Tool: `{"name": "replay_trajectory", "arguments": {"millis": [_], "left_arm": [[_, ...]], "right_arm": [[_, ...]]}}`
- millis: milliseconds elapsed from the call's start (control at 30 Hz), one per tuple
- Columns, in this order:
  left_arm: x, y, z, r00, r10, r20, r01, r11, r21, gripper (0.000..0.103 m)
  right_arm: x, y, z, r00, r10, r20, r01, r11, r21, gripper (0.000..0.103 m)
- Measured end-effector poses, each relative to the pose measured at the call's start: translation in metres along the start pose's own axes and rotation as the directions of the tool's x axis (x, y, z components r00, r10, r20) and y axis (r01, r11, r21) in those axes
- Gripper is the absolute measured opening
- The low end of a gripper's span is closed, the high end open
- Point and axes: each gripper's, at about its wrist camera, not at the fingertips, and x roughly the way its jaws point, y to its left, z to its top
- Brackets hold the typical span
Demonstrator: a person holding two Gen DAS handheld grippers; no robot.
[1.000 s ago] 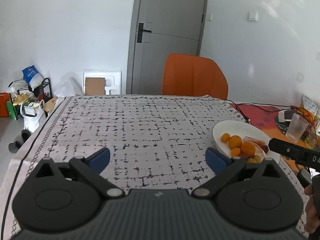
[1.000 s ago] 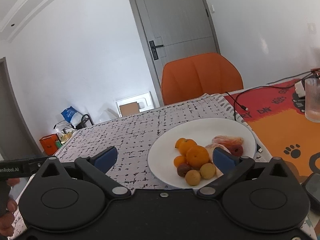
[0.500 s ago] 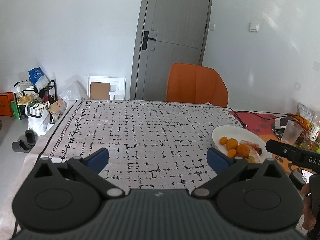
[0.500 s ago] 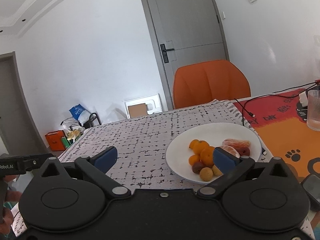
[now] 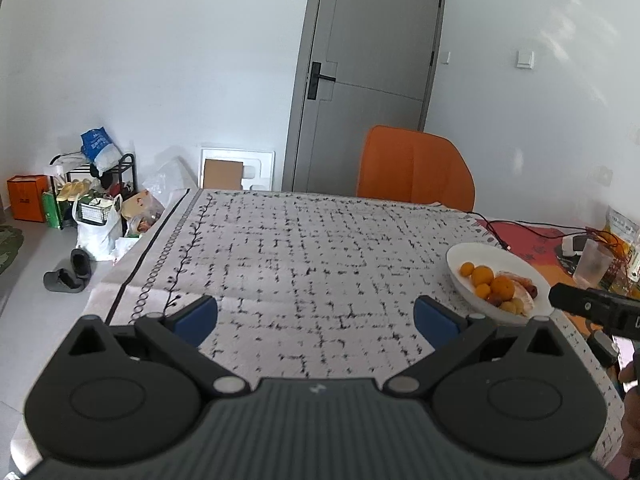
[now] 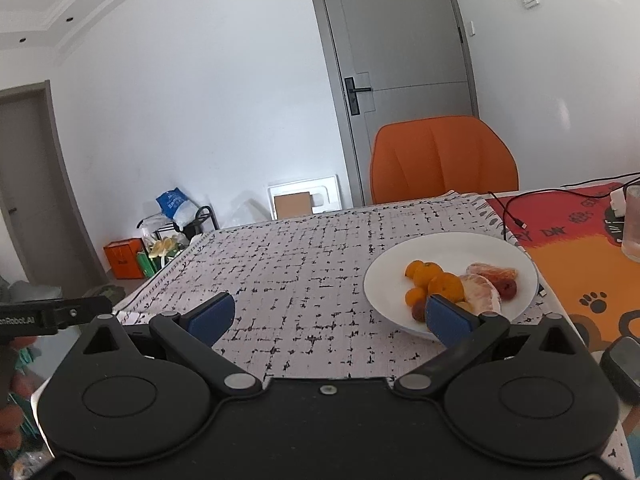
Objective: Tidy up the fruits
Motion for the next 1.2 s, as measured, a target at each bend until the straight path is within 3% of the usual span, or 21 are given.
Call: {"name": "replay_trajectory", "arguments": {"millis": [233,533,1200], "left_arm": [[-0.011,0.009,-0.005,0.999,0.034,-0.008,-0.034,0.999,0.01,0.103],[-0.017,0.006,-0.014,0.998,0.02,-0.053,-0.019,0.999,0.026,0.103],[-0.013,0.004,-0.021,0.996,0.041,-0.078,-0.038,0.998,0.043,0.103]], "right_arm": [[-0.005,0.001,-0.008,0.999,-0.049,-0.014,0.049,0.999,-0.014,0.103],[-0.013,0.007,-0.018,0.998,-0.028,-0.052,0.027,1.0,-0.005,0.103],[-0.009,0.014,-0.023,0.997,-0.016,-0.076,0.015,1.0,-0.02,0.103]]}}
